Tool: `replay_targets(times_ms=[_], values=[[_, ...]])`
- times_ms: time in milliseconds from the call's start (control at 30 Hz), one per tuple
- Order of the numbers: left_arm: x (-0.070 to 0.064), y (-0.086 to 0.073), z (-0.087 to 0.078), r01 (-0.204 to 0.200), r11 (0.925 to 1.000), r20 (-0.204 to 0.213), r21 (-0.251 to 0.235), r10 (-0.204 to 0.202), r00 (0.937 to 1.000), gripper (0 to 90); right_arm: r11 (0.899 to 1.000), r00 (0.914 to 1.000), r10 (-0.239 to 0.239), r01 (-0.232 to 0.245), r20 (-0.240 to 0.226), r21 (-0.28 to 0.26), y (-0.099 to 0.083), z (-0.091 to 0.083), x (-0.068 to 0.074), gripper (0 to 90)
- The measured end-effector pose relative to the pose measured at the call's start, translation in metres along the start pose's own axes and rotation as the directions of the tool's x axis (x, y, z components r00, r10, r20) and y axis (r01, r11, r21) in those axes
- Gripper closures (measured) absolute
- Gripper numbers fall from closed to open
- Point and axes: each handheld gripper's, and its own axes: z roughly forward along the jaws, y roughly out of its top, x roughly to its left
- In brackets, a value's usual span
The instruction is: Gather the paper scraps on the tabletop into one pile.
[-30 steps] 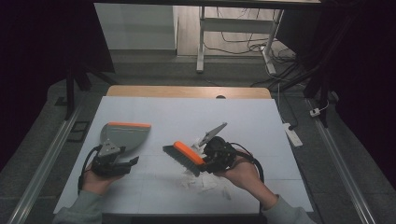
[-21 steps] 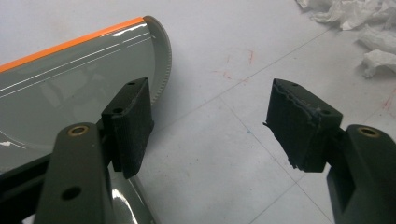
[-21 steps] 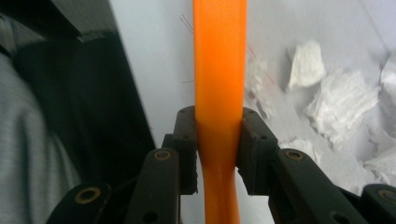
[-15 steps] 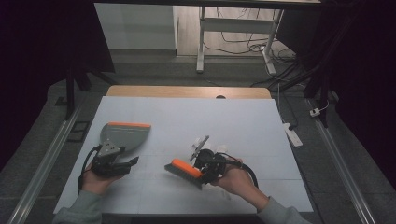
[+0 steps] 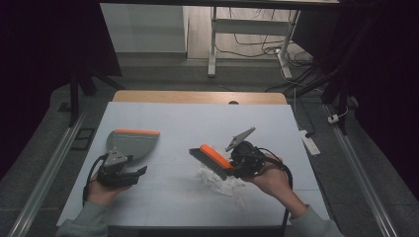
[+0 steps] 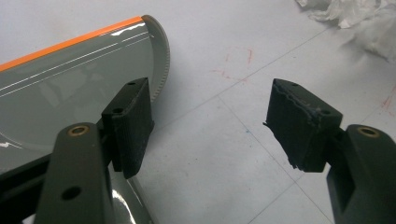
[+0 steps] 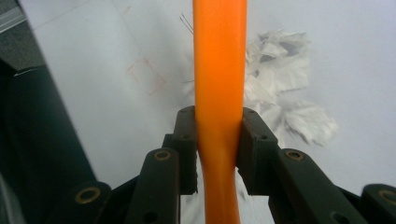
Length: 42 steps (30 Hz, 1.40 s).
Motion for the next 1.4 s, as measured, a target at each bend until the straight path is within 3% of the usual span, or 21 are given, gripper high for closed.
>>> replay_targets(times_ms=[100,267,367,433,500,600,667,733,833,900,1000,1100,1200,1300,1400], values=[[0.000,0.000,0.000,0.002,1.0000,0.000,0.001,-0.002,1.0000,32.5,1.000,1.0000,-0.004,0.004,0.002,0.006,-0.006,-0.011,-0.001,71.6],[0.000,0.000,0.000,0.000,1.0000,0.000,0.000,0.000,1.0000,32.6,0.997,0.9959,-0.051,0.055,-0.075,0.054,-0.020,-0.004,0.008,71.6],[-0.001,0.000,0.001,-0.001,1.0000,0.000,0.002,0.001,1.0000,32.6,0.987,0.9900,-0.090,0.103,-0.109,0.123,-0.026,0.012,0.018,71.6],[-0.001,0.000,0.001,-0.003,1.0000,0.000,0.004,0.003,1.0000,32.5,0.974,0.9832,-0.128,0.150,-0.130,0.172,-0.028,0.024,0.024,71.6],[-0.002,0.000,0.001,-0.003,1.0000,0.000,0.005,0.003,1.0000,32.6,0.956,0.9778,-0.174,0.196,-0.117,0.217,-0.028,0.035,0.028,71.7],[-0.001,0.000,0.002,-0.004,1.0000,0.000,0.007,0.004,1.0000,32.6,0.950,0.9773,-0.200,0.211,-0.071,0.231,-0.022,0.044,0.025,71.7],[-0.002,0.000,0.002,-0.004,1.0000,0.000,0.007,0.004,1.0000,32.6,0.942,0.9721,-0.233,0.233,-0.031,0.244,-0.016,0.047,0.019,71.6],[-0.001,0.000,0.002,-0.002,1.0000,0.001,0.005,0.002,1.0000,32.6,0.950,0.9758,-0.219,0.212,0.004,0.229,-0.010,0.049,0.011,71.6],[-0.001,-0.001,0.002,-0.003,1.0000,0.004,0.005,0.003,1.0000,32.6,0.966,0.9823,-0.187,0.186,-0.015,0.177,-0.008,0.044,0.003,71.7],[-0.001,-0.001,0.002,-0.004,1.0000,0.005,0.009,0.004,1.0000,32.6,0.978,0.9852,-0.168,0.171,-0.035,0.120,-0.010,0.032,0.003,71.6],[0.000,-0.001,0.003,-0.005,0.9999,0.006,0.013,0.005,1.0000,32.6,0.987,0.9875,-0.151,0.154,-0.043,0.049,-0.017,0.008,0.003,71.7],[-0.002,-0.001,0.003,-0.008,0.9999,0.006,0.012,0.008,1.0000,32.6,0.989,0.9885,-0.147,0.148,-0.038,0.028,-0.031,-0.013,0.004,71.6],[-0.002,-0.001,0.003,-0.008,0.9999,0.004,0.010,0.008,1.0000,32.6,0.988,0.9881,-0.146,0.149,-0.047,0.047,-0.046,-0.024,0.009,71.6],[-0.003,-0.001,0.003,-0.009,0.9999,0.002,0.012,0.009,1.0000,32.6,0.984,0.9844,-0.152,0.159,-0.087,0.077,-0.063,-0.024,0.015,71.6],[-0.003,0.000,0.004,-0.012,0.9998,0.001,0.016,0.012,0.9999,32.6,0.973,0.9764,-0.173,0.190,-0.129,0.134,-0.077,-0.017,0.024,71.6]])
